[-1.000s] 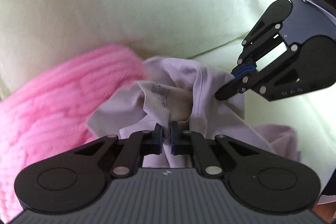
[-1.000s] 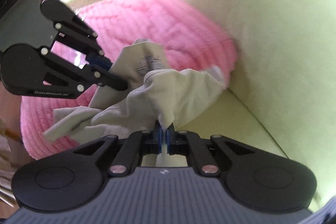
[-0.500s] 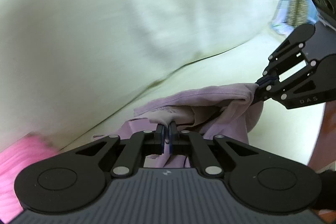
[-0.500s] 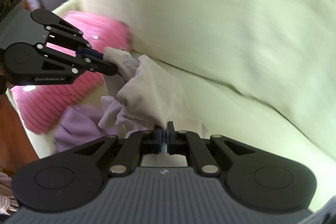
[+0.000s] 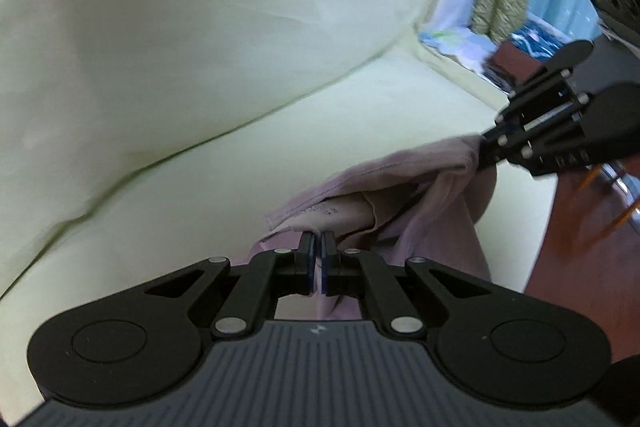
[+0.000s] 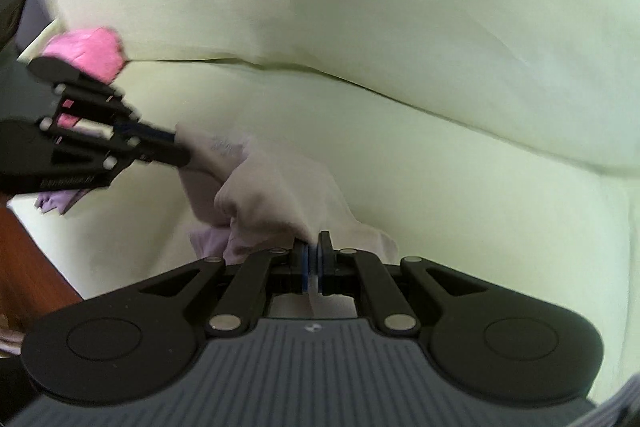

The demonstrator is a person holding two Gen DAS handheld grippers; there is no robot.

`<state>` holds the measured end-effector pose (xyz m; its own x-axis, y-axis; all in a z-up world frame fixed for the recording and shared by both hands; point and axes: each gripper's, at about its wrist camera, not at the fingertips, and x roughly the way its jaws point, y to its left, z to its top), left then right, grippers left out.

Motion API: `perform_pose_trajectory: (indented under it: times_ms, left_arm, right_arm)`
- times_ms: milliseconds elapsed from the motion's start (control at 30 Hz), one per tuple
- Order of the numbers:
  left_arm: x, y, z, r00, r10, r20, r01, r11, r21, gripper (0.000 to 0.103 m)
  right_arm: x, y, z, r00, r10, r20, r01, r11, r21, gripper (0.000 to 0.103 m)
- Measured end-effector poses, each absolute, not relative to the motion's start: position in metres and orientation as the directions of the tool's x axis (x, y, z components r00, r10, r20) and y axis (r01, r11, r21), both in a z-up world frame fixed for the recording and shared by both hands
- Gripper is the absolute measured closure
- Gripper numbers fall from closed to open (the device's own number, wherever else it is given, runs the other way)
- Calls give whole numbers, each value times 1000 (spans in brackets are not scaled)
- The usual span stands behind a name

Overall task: Fold clothes
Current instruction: 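Lift the shirt with both grippers and carry it onto the sofa seat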

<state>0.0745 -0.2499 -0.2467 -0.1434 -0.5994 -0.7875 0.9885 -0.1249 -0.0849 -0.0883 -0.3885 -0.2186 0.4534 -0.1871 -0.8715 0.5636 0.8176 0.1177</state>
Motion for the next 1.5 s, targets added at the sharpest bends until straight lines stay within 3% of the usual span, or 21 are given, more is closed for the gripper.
perform_pose_trajectory:
  times_ms: [267, 567, 700, 800, 1033, 1133, 1167, 1200, 1333, 1500]
  left_arm:
    - [40, -286, -268, -201, -627, -753, 968, -243, -56, 103]
    - [11, -306, -342, -184, -599, -779, 976, -205, -73, 103]
    - [-10, -315, -376, -159, -597, -786, 985, -151, -84, 103]
    - [-30, -324, -402, -143, -615, -776, 990, -105, -100, 94]
    - [-67, -347, -437, -95, -661, -745, 995, -91, -46, 89]
    - [-74, -346, -443, -94, -690, -718, 993, -120, -15, 91]
    - [-75, -346, -444, -90, -697, -712, 992, -127, -1, 100]
    - [-79, -346, -446, -78, -706, -704, 990, -141, 31, 103]
    - [-90, -352, -451, -31, -728, -685, 979, -161, 127, 103]
    - [-99, -344, -454, -33, -726, -687, 981, -156, 117, 103]
  right_arm:
    - [-149, -401, -235, 399, -278, -874, 680, 729, 78, 101]
    - [-184, -415, -300, 317, -323, -892, 701, 713, -9, 101]
    - [-224, -439, -332, 347, -305, -887, 692, 722, 22, 101]
    - [-261, -455, -357, 401, -286, -870, 676, 733, 70, 101]
    - [-318, -477, -412, 536, -270, -800, 609, 780, 144, 101]
    - [-333, -477, -422, 579, -297, -760, 587, 798, 136, 101]
    - [-333, -478, -425, 585, -301, -753, 584, 801, 134, 101]
    - [-335, -478, -429, 593, -309, -744, 582, 803, 131, 101]
    - [-354, -473, -438, 609, -336, -718, 583, 803, 119, 102]
    - [-374, -455, -435, 586, -338, -736, 579, 811, 88, 102]
